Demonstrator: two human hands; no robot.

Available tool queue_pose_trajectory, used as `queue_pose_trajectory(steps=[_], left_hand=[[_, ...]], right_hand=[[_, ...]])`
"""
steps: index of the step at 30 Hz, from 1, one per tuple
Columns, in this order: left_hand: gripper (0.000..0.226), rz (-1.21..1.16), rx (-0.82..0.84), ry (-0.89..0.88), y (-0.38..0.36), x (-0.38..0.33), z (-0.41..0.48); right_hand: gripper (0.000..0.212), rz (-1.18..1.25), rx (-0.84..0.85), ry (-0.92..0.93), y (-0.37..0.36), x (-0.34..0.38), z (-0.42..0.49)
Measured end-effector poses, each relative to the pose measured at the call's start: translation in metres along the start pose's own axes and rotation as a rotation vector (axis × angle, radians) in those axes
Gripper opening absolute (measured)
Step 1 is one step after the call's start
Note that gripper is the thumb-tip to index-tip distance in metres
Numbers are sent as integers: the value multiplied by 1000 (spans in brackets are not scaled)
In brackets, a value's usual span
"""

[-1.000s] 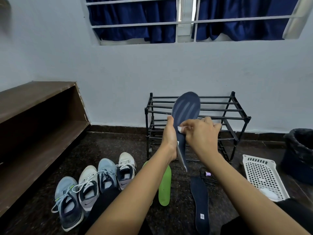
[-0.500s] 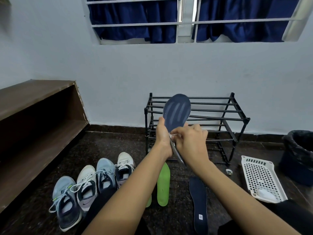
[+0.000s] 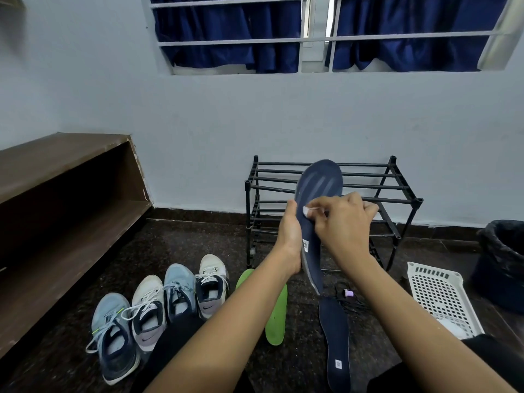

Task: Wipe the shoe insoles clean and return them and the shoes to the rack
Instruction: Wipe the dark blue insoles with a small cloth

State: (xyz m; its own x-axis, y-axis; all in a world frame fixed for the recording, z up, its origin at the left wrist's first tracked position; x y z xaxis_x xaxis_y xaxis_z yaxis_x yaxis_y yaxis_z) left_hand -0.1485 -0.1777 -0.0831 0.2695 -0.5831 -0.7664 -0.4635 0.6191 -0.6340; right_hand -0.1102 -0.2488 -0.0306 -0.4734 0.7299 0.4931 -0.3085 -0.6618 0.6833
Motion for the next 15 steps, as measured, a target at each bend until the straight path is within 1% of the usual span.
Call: queue_pose_trajectory(steps=[2, 4, 8, 12, 15], left_hand=[[59, -21, 27, 25, -2, 2, -1], [59, -6, 21, 27, 0, -2, 0], [62, 41, -50, 4, 11, -10, 4], [61, 27, -95, -27, 16, -16, 8], [63, -7, -79, 2, 11, -13, 4]], right_hand=[[11, 29, 19, -41, 1, -2, 2], [11, 77, 43, -33, -1, 1, -2], [12, 125, 93, 45, -5, 13, -19], [12, 154, 176, 24, -11, 13, -21], [11, 98, 137, 22, -10, 8, -15]])
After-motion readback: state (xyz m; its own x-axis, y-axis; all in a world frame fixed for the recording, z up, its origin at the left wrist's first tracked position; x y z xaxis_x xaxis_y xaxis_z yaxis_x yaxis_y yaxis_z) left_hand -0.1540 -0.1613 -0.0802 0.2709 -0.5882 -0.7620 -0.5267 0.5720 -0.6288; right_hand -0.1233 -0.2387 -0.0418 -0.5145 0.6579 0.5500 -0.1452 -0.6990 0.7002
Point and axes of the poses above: each hand's wrist, its own z-axis towards the middle knuckle, its own y-axis out of the back of the hand, x = y × z, the point moved 5 cm from there along z, towards the middle knuckle, and after that the axes turned 15 degrees about -y, right-handed, at the moved point
